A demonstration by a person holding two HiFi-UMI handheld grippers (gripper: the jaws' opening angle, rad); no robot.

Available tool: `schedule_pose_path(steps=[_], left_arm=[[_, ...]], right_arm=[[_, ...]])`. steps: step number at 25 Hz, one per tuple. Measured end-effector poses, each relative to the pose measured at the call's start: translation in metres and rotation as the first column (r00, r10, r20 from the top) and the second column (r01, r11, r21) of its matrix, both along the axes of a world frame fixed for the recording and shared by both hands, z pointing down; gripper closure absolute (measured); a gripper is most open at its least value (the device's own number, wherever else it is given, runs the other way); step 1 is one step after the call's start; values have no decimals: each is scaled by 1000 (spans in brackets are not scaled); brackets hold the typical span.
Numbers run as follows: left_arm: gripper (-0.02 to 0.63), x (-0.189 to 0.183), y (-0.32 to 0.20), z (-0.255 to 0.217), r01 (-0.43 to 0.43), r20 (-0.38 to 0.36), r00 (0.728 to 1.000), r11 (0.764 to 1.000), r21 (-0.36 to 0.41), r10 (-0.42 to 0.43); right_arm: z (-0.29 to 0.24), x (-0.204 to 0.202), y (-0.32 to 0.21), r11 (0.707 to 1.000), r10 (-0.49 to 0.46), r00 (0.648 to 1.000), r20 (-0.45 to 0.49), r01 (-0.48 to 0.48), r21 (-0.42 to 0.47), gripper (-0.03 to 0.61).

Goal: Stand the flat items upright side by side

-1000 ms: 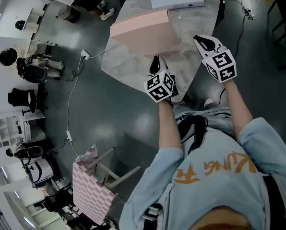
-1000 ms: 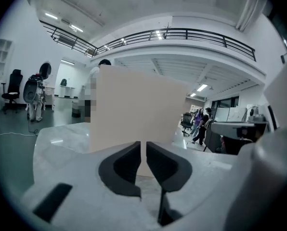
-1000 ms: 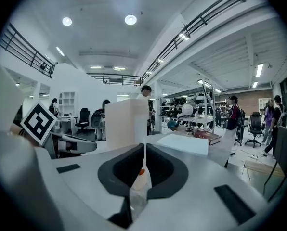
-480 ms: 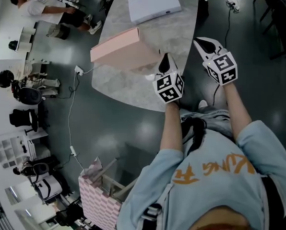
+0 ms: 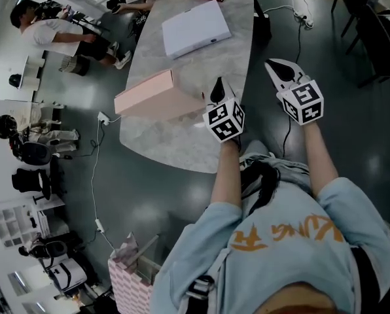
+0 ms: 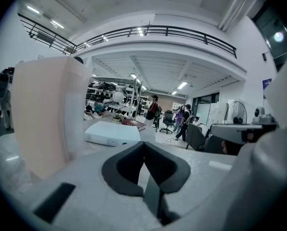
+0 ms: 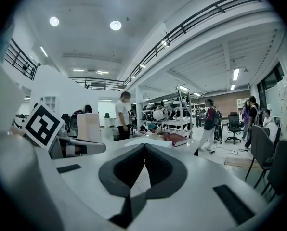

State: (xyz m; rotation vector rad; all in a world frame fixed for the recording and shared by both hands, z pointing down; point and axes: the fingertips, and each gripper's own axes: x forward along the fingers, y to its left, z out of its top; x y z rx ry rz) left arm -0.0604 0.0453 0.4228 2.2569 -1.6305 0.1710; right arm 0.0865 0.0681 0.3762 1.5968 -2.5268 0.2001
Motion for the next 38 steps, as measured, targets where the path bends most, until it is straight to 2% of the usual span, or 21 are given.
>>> schedule_pose_path(steps=[8, 13, 17, 23, 29, 35, 38], left_arm=[[603, 22, -44, -8, 56, -19, 998, 998, 5, -55], [603, 32, -78, 4, 88, -36, 995, 996, -21, -89], [603, 30, -114, 20, 147, -57, 987, 988, -45, -149], [603, 11, -170, 31, 262, -74, 961, 962, -78, -267], [603, -18, -210, 36, 379, -80, 918, 920, -98, -387], [603, -40, -222, 36, 443, -92, 888, 891, -99, -451], [603, -58, -223, 35, 485, -105, 863, 869, -100, -494]], right_arm=[[-7, 45, -30, 999, 44, 999, -4, -44, -8, 575], [0, 58, -68, 999, 24, 1000, -18, -25, -27, 575], [10, 60, -112, 999, -33, 999, -40, 31, -43, 575], [12, 50, -186, 990, -129, 990, -65, 124, -71, 575], [14, 20, -248, 966, -251, 965, -79, 243, -91, 575], [10, -15, -280, 937, -346, 933, -100, 338, -86, 575], [3, -38, -289, 917, -399, 909, -119, 392, -77, 575]])
